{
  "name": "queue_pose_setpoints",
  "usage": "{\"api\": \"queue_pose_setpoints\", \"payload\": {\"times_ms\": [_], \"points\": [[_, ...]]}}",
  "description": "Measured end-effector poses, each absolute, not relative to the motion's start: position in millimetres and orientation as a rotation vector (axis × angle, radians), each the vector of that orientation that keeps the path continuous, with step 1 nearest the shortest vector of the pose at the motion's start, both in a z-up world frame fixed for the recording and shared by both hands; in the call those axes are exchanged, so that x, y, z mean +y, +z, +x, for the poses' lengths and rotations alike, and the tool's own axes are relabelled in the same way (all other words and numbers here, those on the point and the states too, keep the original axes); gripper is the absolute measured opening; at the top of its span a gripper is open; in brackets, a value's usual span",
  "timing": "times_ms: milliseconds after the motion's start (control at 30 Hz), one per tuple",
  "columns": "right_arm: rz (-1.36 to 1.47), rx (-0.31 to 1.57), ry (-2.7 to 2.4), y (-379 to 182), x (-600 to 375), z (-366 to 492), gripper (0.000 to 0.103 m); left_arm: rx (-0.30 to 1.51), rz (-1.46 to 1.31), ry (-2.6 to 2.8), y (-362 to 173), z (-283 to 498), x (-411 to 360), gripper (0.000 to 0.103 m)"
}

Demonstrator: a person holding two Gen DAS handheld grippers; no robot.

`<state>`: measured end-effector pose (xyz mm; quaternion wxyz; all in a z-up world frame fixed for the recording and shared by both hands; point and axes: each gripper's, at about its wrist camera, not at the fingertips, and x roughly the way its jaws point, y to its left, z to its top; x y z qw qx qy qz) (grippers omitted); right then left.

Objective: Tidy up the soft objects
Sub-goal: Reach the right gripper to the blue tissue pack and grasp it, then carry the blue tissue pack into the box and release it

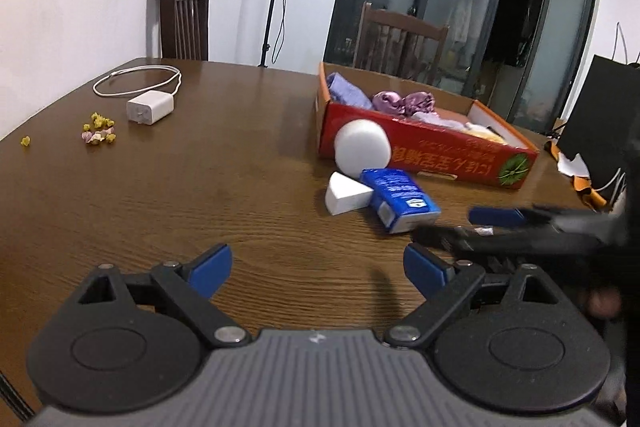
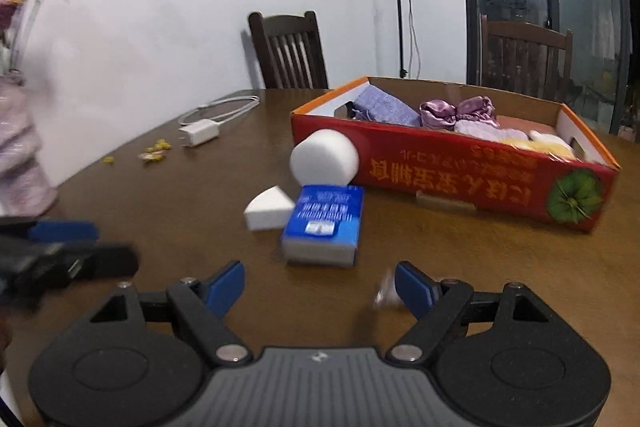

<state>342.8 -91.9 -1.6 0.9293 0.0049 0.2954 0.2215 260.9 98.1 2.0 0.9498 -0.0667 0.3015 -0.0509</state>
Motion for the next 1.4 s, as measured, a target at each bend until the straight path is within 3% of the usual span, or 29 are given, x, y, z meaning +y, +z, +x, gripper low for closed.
{"api": "queue_pose_setpoints", "payload": {"times_ms": [133, 167, 233, 600, 667, 700, 733, 767, 833, 1033, 1200, 1400], "points": [[0.03, 0.638, 0.447, -8, -76, 374, 0.079, 0.634, -0.131, -0.085, -4, 268, 103, 0.094], [0.026, 0.649, 0.446, -9, -74, 380, 0.075, 0.637, -0.135, -0.081, -5, 270, 104, 0.094], [0.005, 0.662, 0.439, -13, -70, 385, 0.054, 0.64, -0.142, -0.077, -6, 272, 105, 0.094], [-0.156, 0.669, 0.672, -10, -116, 269, 0.053, 0.67, -0.215, -0.243, -14, 259, 84, 0.093], [-0.17, 0.644, 0.694, -10, -125, 250, 0.059, 0.67, -0.242, -0.306, -16, 255, 75, 0.086], [-0.171, 0.624, 0.683, -10, -131, 244, 0.069, 0.673, -0.251, -0.337, -18, 254, 70, 0.079], [-0.169, 0.602, 0.651, -10, -138, 239, 0.071, 0.678, -0.263, -0.377, -21, 254, 63, 0.069], [-0.166, 0.596, 0.609, -10, -145, 237, 0.072, 0.686, -0.272, -0.411, -25, 254, 57, 0.064], [-0.119, 0.613, 0.509, -9, -163, 238, 0.07, 0.739, -0.284, -0.452, -29, 256, 46, 0.044], [0.191, 0.602, 0.496, 5, -204, 239, 0.063, 0.741, -0.347, -0.461, -30, 251, 38, 0.044], [0.256, 0.632, 0.492, -3, -189, 260, 0.043, 0.738, -0.387, -0.444, -26, 252, 42, 0.044], [0.364, 0.686, 0.515, -20, -185, 272, 0.024, 0.756, -0.382, -0.435, -30, 253, 40, 0.031]]}}
